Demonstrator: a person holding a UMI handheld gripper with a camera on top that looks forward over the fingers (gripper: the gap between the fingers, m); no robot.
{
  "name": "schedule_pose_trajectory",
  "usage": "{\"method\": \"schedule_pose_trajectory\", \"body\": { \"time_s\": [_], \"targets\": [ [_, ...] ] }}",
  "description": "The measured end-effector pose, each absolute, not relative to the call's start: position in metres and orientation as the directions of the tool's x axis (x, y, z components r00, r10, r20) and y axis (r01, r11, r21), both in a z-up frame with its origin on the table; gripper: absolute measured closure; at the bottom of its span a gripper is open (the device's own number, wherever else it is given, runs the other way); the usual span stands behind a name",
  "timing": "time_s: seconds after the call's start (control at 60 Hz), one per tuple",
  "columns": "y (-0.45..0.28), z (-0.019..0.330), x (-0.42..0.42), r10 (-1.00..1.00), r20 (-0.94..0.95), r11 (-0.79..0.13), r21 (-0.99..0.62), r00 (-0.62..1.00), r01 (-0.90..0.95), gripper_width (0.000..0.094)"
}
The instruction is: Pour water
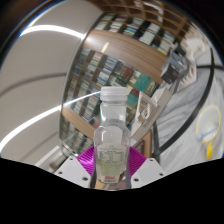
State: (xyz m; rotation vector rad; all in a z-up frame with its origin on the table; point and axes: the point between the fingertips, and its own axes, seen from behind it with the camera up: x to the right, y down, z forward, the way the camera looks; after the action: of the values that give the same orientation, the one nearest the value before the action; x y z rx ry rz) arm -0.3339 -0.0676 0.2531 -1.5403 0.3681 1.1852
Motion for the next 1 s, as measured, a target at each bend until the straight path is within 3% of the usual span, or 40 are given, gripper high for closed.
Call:
{"method": "schedule_pose_trajectory", "body": {
  "time_s": [0.15, 0.3, 0.417, 0.55, 0.7, 0.817, 0.9, 1.0],
  "targets": [
    [-0.08, 0.296, -0.295, 0.295, -0.937, -0.528, 0.003, -0.187, -0.849, 0.0544],
    [-0.074, 0.288, -0.24, 0.165, -0.795, -0.546, 0.419, -0.584, -0.725, 0.0543],
    [-0.053, 0.258, -0.229, 0.087, -0.699, -0.503, 0.584, -0.709, -0.637, 0.0539],
    [-0.054, 0.241, -0.221, 0.034, -0.654, -0.489, 0.648, -0.756, -0.583, 0.0539],
    [-0.059, 0.266, -0.226, 0.058, -0.748, -0.541, 0.534, -0.662, -0.65, 0.0542],
    [-0.07, 0.312, -0.211, 0.251, -0.895, -0.545, 0.183, -0.368, -0.818, 0.0544],
    [-0.07, 0.343, -0.198, 0.407, -0.913, -0.429, -0.181, -0.011, -0.885, 0.054],
    [-0.062, 0.355, -0.149, 0.486, -0.759, -0.193, -0.578, 0.434, -0.793, 0.0539]
  ]
}}
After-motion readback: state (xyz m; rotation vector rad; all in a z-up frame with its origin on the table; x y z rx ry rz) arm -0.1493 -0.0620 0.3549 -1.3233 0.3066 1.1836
